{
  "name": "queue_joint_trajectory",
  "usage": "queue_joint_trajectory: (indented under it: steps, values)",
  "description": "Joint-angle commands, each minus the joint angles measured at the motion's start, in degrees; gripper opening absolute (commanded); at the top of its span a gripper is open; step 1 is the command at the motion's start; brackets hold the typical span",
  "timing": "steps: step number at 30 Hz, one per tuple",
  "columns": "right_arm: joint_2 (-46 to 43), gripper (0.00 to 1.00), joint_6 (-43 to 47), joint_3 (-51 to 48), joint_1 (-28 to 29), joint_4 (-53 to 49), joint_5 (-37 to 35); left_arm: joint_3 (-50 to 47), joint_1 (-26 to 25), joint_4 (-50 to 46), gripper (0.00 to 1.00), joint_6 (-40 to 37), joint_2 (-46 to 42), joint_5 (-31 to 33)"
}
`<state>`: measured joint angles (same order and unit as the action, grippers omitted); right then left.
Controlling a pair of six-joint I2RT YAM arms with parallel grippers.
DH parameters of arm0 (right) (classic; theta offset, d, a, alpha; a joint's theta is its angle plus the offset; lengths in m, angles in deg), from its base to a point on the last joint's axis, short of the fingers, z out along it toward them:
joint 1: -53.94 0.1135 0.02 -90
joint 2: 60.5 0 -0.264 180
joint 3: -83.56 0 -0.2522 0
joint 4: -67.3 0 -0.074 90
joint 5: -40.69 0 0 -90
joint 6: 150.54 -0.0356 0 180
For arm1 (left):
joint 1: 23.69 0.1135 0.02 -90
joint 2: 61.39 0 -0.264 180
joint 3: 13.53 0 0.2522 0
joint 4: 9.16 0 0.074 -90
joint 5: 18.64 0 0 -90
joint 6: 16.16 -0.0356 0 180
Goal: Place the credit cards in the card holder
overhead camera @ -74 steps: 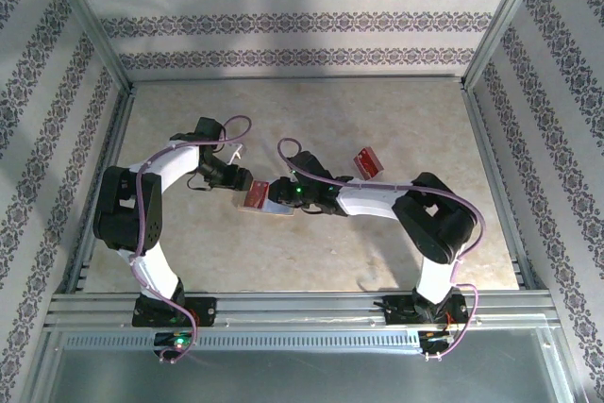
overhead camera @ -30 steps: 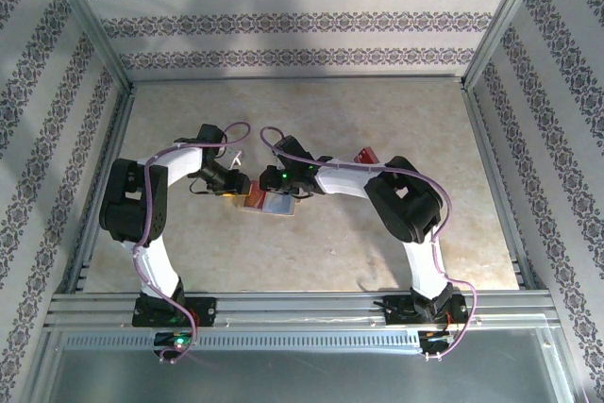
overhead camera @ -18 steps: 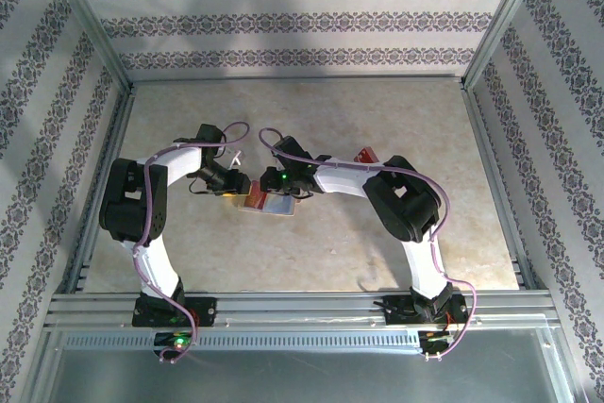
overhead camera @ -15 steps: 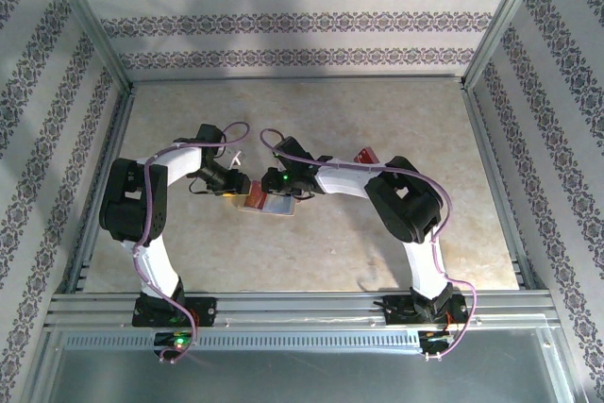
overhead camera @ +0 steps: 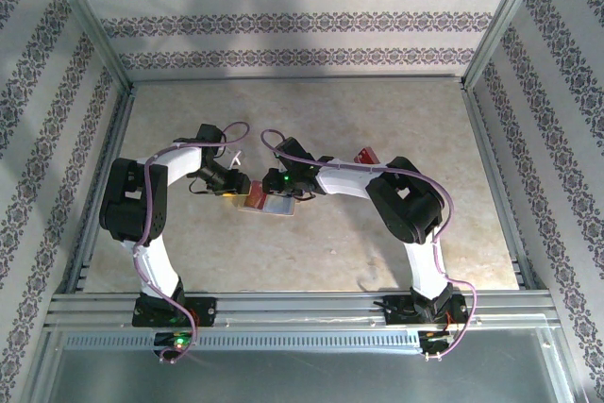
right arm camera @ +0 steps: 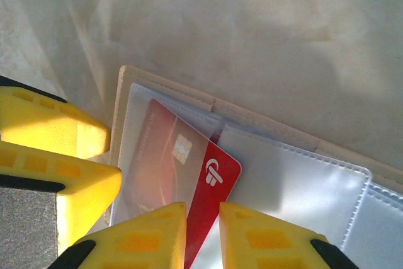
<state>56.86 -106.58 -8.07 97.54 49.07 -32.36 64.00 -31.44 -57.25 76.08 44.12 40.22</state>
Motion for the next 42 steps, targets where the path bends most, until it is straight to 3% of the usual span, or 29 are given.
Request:
queue_joint_trajectory:
  steps: [1,20,29,37,42]
  values:
    - [0.7,0.22,0.4,0.5,-0.4,0.2,-0.4,0.6,0.3,0.3,0.45,0.1,1.8,-1.9]
    - [3.4,0.22,-0.1,4.5,0.7,1.0,0.9,0.6,0.3,0.6,0.44,0.7,1.9,-2.7]
    - [0.0,0.22,1.2,3.5,0.4,-0.5,-0.3,-0.1,0.3,2.2,0.45,3.2,2.6,-6.8]
    - [-9.7,0.22,2.9,-8.8,-1.3,-2.0,-4.7,0.0,0.3,2.5,0.46,4.1,3.7,-7.4]
    - [-11.4,0.22,1.2,-16.7,-2.6,1.9,-5.0,-0.2,0.3,2.9,0.47,4.4,4.2,-8.1]
